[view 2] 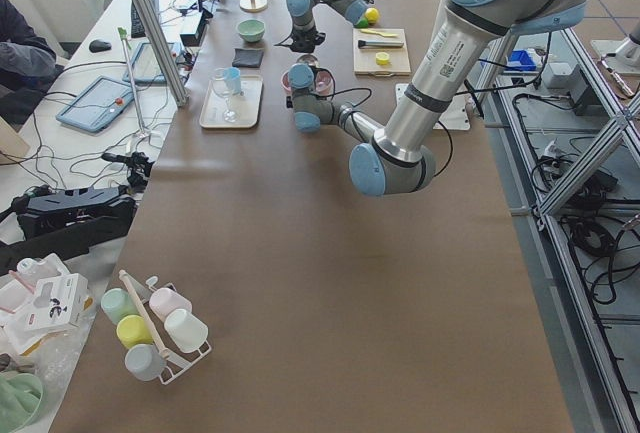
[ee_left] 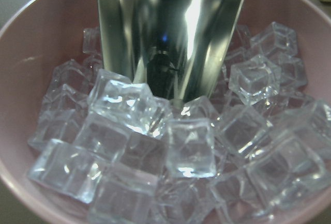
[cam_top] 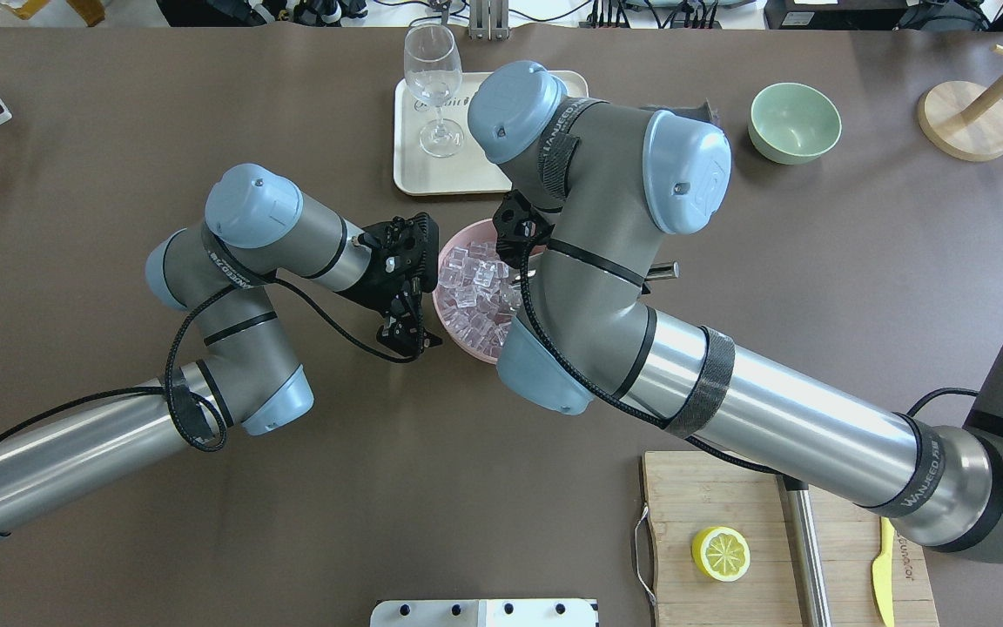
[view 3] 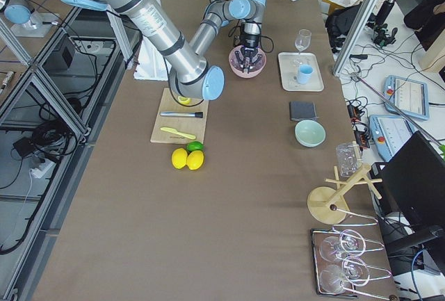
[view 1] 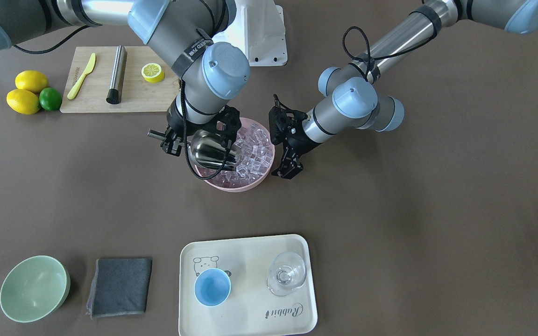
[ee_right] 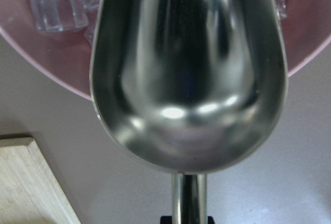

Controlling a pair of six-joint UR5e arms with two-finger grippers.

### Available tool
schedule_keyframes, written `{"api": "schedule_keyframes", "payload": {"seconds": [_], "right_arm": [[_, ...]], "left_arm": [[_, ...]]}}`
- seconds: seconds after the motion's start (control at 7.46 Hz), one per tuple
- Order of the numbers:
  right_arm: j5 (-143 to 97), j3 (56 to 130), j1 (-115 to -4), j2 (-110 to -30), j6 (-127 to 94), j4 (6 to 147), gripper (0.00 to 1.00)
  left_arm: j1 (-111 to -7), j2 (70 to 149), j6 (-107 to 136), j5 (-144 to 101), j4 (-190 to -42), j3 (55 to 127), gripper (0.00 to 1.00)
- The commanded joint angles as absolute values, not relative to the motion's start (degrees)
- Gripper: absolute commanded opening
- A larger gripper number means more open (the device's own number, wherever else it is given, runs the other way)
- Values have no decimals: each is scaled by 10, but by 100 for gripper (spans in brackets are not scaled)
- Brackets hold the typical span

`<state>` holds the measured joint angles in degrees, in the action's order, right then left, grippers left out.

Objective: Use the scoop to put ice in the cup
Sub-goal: 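Dig the scoop into the ice cubes with the right gripper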

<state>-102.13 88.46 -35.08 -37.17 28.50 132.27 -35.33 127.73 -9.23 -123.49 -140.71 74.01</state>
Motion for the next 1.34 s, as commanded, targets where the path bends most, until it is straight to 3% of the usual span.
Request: {"api": "schedule_keyframes", "payload": {"seconds": [0.0, 0.8, 1.21], "right_arm": [[-1026, 884, -350, -376, 246, 1282, 0], [-1051, 904, -350, -404, 185, 1222, 0], [-1058, 948, -351, -428, 182, 1221, 0]], "left_arm": [[-353, 1276, -92, -1235, -1407, 740, 98], [-353, 1276, -92, -1235, -1408, 740, 98], [-353, 1275, -92, -1228, -1409, 740, 98]]}}
